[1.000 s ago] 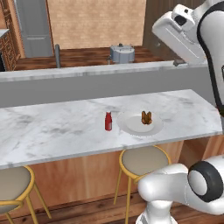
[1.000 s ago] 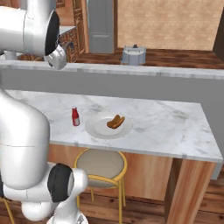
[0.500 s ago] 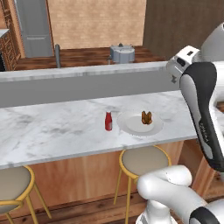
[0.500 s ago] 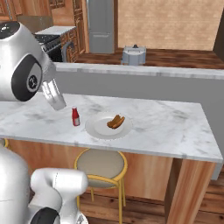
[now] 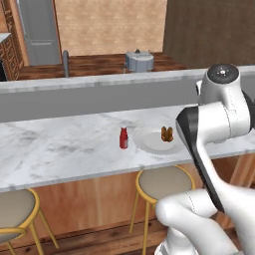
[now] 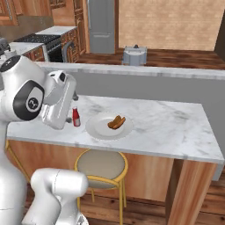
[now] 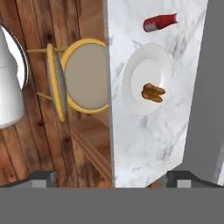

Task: Move the hot dog bun to the plate on the dining table and place the condiment next to that plate. Then navigate to the fridge and take the sausage and place it on the plate as well.

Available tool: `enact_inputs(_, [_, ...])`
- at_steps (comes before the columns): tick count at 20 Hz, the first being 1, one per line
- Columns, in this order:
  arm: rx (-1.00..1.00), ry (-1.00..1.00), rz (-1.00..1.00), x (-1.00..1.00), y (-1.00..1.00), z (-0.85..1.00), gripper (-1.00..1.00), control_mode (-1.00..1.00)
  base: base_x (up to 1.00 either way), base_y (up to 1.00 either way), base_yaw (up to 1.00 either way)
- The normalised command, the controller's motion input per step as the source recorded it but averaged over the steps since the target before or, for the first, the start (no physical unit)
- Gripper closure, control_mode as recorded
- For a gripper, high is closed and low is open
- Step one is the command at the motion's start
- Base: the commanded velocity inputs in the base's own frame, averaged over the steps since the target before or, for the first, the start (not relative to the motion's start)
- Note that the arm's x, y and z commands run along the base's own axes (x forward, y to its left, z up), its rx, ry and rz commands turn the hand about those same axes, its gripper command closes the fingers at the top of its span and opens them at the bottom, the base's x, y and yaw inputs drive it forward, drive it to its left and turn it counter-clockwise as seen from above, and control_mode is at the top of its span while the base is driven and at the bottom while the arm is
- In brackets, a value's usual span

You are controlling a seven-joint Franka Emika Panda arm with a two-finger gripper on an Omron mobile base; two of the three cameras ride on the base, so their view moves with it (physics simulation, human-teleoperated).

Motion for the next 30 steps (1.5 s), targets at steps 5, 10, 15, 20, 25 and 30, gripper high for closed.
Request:
enact_inputs(5, [0.23, -0.12, -0.59, 0.05, -0.33, -0.12, -1.0, -1.0, 0.0, 0.0, 0.0])
enact_inputs(10, [0.21, -0.03, -0.64, 0.0, -0.74, -0.11, -1.0, -1.0, 0.0, 0.0, 0.0])
enact_inputs(15, [0.04, 0.0, -0.12, 0.0, -0.18, -0.03, -1.0, 1.0, 0.0, -0.79, -0.47])
enact_inputs(20, [0.0, 0.0, 0.0, 0.0, 0.0, 0.0, -1.0, 1.0, 0.0, -1.0, -0.41])
enact_inputs(25, [0.0, 0.0, 0.0, 0.0, 0.0, 0.0, -1.0, 1.0, 0.0, -1.0, -0.23])
enact_inputs(30, [0.0, 0.0, 0.0, 0.0, 0.0, 0.0, -1.0, 1.0, 0.35, -1.0, -0.08])
